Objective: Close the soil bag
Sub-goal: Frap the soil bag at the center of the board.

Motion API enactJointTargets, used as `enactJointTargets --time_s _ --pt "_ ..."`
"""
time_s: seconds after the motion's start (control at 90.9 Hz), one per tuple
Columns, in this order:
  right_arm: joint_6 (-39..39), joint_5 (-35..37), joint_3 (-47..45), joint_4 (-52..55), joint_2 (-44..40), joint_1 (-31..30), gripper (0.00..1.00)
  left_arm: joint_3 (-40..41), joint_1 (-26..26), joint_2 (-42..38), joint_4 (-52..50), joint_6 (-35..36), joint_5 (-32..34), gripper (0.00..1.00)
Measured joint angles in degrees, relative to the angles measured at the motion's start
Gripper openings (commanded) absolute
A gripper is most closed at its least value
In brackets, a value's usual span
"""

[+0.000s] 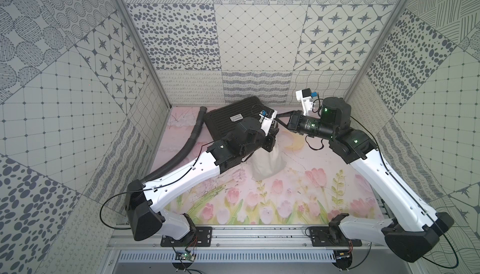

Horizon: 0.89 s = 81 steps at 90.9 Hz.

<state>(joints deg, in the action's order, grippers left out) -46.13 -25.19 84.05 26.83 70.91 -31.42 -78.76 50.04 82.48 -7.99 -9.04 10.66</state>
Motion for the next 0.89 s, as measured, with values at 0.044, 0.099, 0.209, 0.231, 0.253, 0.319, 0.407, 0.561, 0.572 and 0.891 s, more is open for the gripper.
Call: enactJointTargets --time_s 0.044,0.099,0.209,0.231,0.253,0.319,0.407,0.561,0.572,0.891 --pt "0.00 0.04 0.04 0.04 0.00 0.00 0.00 0.13 0.00 0.00 0.04 -0.02 0.00 0.17" --pt "0.00 0.07 0.07 0.11 -0.02 0.00 0.00 0.26 0.00 -0.07 0.07 -0.02 0.02 0.17" --pt "0.00 0.07 0.17 0.39 -0.02 0.02 0.00 0.68 0.00 -0.24 0.35 -0.04 0.02 0.17" --pt "0.00 0.07 0.26 0.46 -0.02 0.02 0.00 0.79 0.00 -0.31 0.44 -0.04 0.02 0.17" --pt "0.02 0.07 0.35 0.50 -0.02 0.07 0.00 0.90 0.00 -0.39 0.52 -0.04 0.02 0.17" --pt "0.00 0.07 0.59 0.55 -0.02 0.15 0.00 1.27 0.00 -0.61 0.98 -0.09 0.02 0.17" --pt "0.02 -0.02 0.79 0.55 -0.02 0.50 0.00 1.51 0.00 -0.74 1.33 -0.28 0.04 0.17" --pt "0.02 -0.24 0.87 0.61 -0.04 1.33 0.00 1.64 0.00 -0.74 1.55 -0.42 0.04 0.16" --pt "0.00 -0.26 0.92 0.68 -0.04 1.38 0.00 1.64 0.00 -0.74 1.55 -0.44 0.04 0.16" --pt "-0.04 -1.40 2.03 -0.50 -1.49 3.63 0.00 1.79 -0.02 -0.74 0.72 -0.48 0.11 0.16"
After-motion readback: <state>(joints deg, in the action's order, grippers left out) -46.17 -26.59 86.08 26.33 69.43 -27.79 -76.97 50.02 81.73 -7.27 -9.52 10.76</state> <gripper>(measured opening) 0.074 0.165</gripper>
